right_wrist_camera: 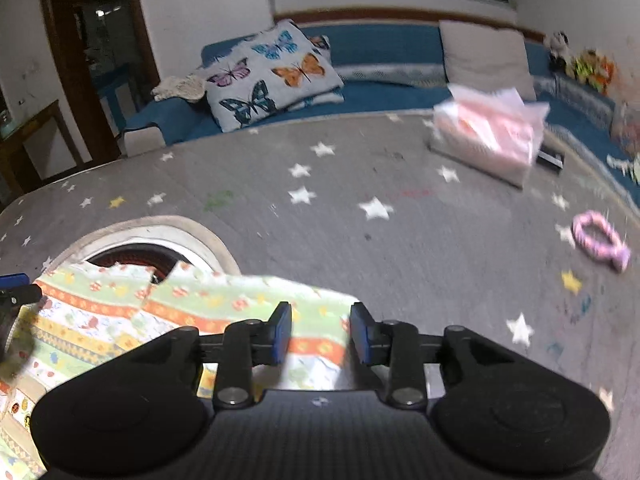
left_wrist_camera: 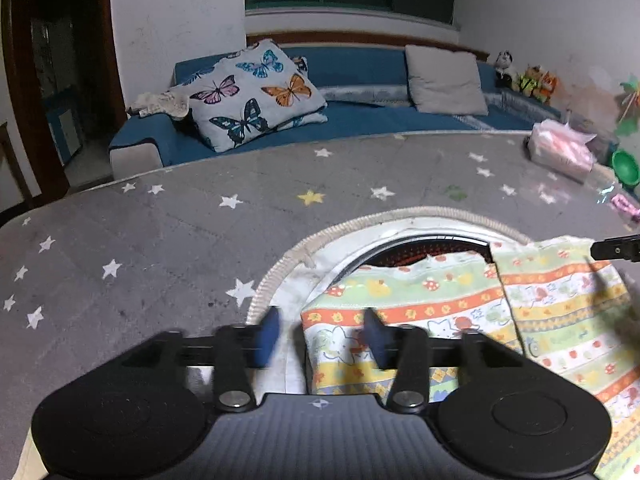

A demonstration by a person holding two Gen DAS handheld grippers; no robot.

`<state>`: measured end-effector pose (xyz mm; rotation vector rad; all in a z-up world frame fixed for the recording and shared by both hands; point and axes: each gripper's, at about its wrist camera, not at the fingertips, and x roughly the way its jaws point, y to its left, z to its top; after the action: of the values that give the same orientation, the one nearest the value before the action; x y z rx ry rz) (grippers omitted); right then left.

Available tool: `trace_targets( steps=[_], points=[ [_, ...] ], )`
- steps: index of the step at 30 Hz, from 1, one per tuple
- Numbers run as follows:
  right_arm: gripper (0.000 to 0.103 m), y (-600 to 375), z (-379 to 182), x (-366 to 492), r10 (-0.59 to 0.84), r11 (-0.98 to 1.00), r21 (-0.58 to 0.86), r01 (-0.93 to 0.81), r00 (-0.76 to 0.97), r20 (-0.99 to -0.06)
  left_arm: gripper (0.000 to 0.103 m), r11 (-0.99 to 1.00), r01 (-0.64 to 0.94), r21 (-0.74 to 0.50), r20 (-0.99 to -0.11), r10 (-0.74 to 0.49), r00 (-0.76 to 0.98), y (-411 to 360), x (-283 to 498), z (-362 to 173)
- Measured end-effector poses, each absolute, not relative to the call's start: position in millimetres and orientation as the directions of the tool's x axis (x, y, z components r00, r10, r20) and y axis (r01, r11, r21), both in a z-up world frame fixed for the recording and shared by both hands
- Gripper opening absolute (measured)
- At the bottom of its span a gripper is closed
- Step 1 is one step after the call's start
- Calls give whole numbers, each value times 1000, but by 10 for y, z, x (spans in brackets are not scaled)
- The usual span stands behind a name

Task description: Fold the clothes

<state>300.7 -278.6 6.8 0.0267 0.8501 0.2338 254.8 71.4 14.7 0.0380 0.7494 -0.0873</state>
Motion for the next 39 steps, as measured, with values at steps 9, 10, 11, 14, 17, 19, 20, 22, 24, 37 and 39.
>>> trace_targets(
  steps=[9, 10, 11, 14, 17, 19, 20, 22, 24, 37, 39],
  points=[
    [8, -2664, 36, 3045, 251, 963, 125, -239, 623, -741, 5, 992, 130, -4, -693, -96, 715, 635, 2659, 54],
    [8, -2640, 76, 3054, 251, 963, 119, -243, 637, -729, 5, 992, 123, 1, -674, -90, 733, 654, 2630, 92],
    [8, -2613, 125, 3066, 251, 963, 112, -247, 652, -715, 5, 993, 114, 5, -658, -83, 749, 678, 2609, 129],
    [8, -2536, 259, 3144, 265, 960, 116, -256, 686, -678, 5, 997, 78, 18, -618, -50, 784, 776, 2598, 237],
    [8, -2405, 329, 3287, 269, 958, 106, -267, 706, -655, 5, 999, 36, 27, -588, -13, 808, 875, 2616, 313],
    [9, -2314, 322, 3389, 265, 958, 96, -270, 709, -654, 6, 999, 15, 29, -596, 6, 803, 937, 2673, 305],
    [10, -2280, 316, 3421, 263, 958, 88, -274, 707, -657, 7, 1000, 14, 27, -611, 6, 792, 963, 2707, 279],
    [12, -2211, 308, 3439, 263, 954, 73, -289, 698, -666, 10, 999, 12, 32, -632, 11, 775, 1002, 2734, 218],
    [13, -2164, 308, 3361, 274, 945, 57, -323, 682, -678, 14, 999, -2, 48, -641, 32, 767, 1021, 2717, 178],
    [37, -1974, 144, 2059, 371, 809, -7, -588, 520, -769, 58, 987, 133, 93, -620, -47, 783, 462, 2007, 350],
    [39, -2019, 103, 1871, 374, 803, -5, -596, 511, -774, 58, 984, 161, 82, -636, -73, 768, 303, 1882, 312]
  ],
)
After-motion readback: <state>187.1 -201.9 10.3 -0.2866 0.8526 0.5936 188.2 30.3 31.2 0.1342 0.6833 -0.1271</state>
